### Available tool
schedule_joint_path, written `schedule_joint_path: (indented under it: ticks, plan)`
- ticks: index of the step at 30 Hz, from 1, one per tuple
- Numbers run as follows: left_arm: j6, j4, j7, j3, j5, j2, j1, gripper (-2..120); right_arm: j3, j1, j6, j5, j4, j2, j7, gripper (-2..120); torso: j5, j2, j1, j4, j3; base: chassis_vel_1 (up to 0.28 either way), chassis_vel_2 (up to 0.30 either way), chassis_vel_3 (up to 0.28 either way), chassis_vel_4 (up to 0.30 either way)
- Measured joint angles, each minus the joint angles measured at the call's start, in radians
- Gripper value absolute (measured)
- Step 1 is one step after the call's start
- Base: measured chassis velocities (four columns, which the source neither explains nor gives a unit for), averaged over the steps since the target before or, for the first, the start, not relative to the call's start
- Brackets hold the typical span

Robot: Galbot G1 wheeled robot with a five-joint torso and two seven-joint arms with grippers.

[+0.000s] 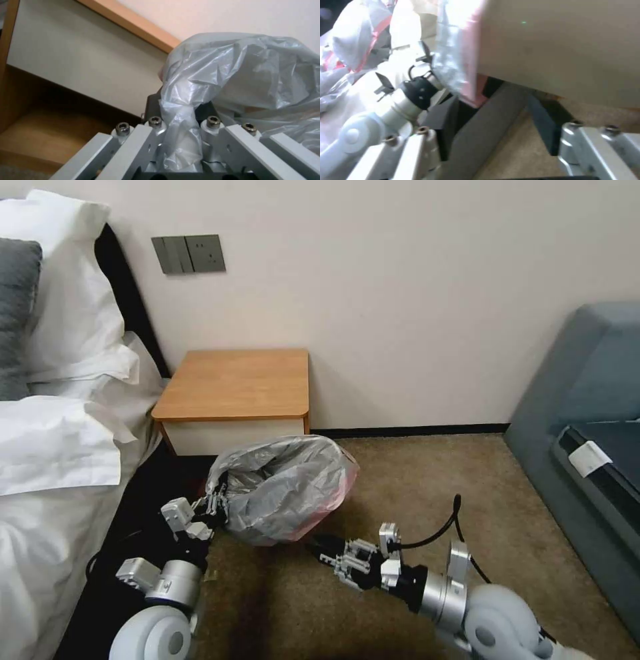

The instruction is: Pick up the garbage bag from the table and place it over the trash can.

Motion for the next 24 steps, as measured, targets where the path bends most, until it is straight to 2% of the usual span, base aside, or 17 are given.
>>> schedule_joint_path:
  ticks: [1,4,5,8,9,12,22,24]
  plan:
    - [0.000,0.000,0.000,0.000,0.000,0.000,0.000,8,0.000,0.000,0.000,0.000,0.000,0.000,0.000,59,0.0000,0.000,0.000,0.0000,0.000,0.000,0.000,0.000,0.000]
    - [0.004,-0.005,0.001,-0.004,-0.010,0.001,-0.001,8,0.000,0.025,-0.012,0.040,-0.006,0.007,-0.001,74,-0.0001,0.000,0.000,0.0000,0.000,0.000,0.000,0.000,0.000]
    - [0.004,-0.005,0.001,-0.004,-0.010,0.001,-0.001,8,0.000,0.025,-0.012,0.040,-0.006,0.007,-0.001,74,-0.0001,0.000,0.000,0.0000,0.000,0.000,0.000,0.000,0.000]
    - [0.009,-0.008,0.002,-0.003,-0.014,0.000,-0.001,8,-0.006,0.047,-0.023,0.070,-0.014,0.015,0.000,87,-0.0001,0.000,0.000,0.0000,0.000,0.000,0.000,0.000,0.000]
    - [0.009,-0.008,0.002,-0.003,-0.014,0.000,-0.001,8,-0.006,0.047,-0.023,0.070,-0.014,0.015,0.000,87,-0.0001,0.000,0.000,0.0000,0.000,0.000,0.000,0.000,0.000]
    - [0.010,-0.008,0.003,0.000,-0.013,-0.002,0.000,8,-0.019,0.069,-0.038,0.092,-0.015,0.029,0.003,99,-0.0002,0.000,0.000,-0.0001,0.000,0.000,0.000,0.000,0.000]
    - [0.014,-0.011,0.004,0.003,-0.009,-0.001,0.002,8,-0.060,0.122,-0.066,0.121,-0.009,0.058,0.013,99,-0.0001,0.000,0.000,0.0000,0.000,0.000,0.000,0.000,0.000]
    - [0.015,-0.011,0.004,0.004,-0.008,-0.001,0.002,8,-0.067,0.129,-0.072,0.130,-0.008,0.058,0.015,92,-0.0002,0.000,0.000,0.0000,0.000,0.000,0.000,0.000,0.000]
